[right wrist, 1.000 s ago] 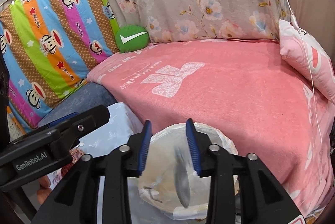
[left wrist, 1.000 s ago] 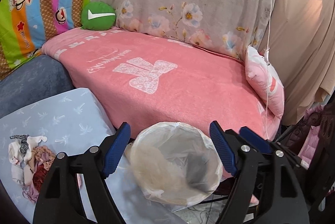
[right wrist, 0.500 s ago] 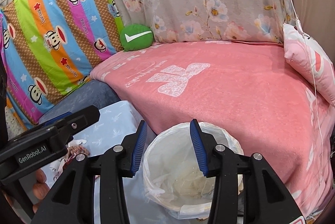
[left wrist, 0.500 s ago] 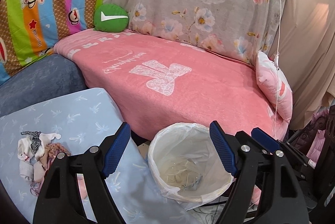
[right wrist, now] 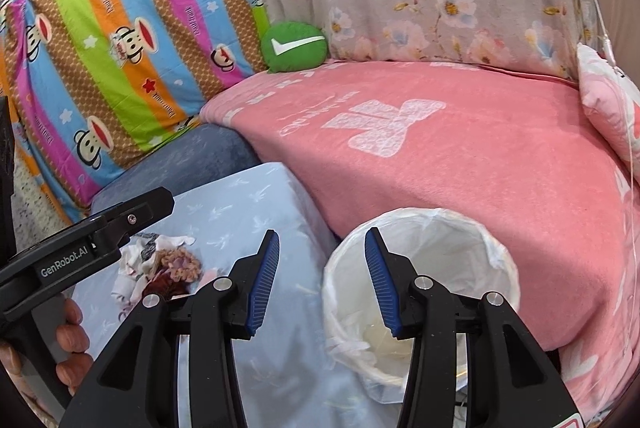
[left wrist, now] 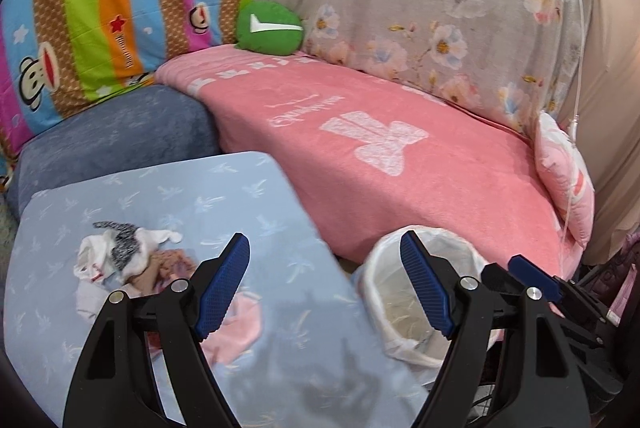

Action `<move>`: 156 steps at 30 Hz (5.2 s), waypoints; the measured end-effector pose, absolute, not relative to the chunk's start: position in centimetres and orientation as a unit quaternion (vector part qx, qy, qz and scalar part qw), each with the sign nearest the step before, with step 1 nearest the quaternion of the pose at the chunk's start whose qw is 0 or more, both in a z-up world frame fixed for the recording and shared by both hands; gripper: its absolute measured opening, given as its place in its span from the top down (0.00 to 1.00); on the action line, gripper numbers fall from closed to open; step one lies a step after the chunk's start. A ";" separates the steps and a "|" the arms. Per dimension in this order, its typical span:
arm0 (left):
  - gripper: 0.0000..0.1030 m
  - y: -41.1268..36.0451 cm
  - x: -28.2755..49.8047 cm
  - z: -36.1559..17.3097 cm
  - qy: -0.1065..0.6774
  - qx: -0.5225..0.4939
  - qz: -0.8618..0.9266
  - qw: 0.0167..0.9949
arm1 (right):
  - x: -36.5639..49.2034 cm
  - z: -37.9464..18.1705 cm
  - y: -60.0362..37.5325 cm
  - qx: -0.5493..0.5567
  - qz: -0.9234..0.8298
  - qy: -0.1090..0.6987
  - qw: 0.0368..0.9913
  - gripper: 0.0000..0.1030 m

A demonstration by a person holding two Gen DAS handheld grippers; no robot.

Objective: Collect trash
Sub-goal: 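Grasp a white sock with the left gripper while the right gripper grasps the tan stocking, then carry both items over the wastebasket and open both grippers to drop them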

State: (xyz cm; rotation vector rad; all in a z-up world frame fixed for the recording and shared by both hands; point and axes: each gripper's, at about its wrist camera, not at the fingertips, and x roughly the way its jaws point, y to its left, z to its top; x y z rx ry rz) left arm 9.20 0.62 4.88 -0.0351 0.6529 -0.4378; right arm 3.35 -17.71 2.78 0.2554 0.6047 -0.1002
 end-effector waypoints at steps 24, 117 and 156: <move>0.18 18.6 11.6 -2.9 0.392 -0.036 -0.014 0.919 | 8.0 -1.9 -1.0 0.067 0.070 0.366 0.926 0.55; 0.75 11.4 11.5 5.2 0.346 -0.049 -0.178 0.920 | 10.3 11.2 -5.0 0.106 0.120 0.247 0.956 0.98; 0.40 -11.5 7.1 3.5 0.388 0.035 -0.335 0.858 | 1.5 5.6 -29.8 0.185 -0.088 0.256 0.945 0.92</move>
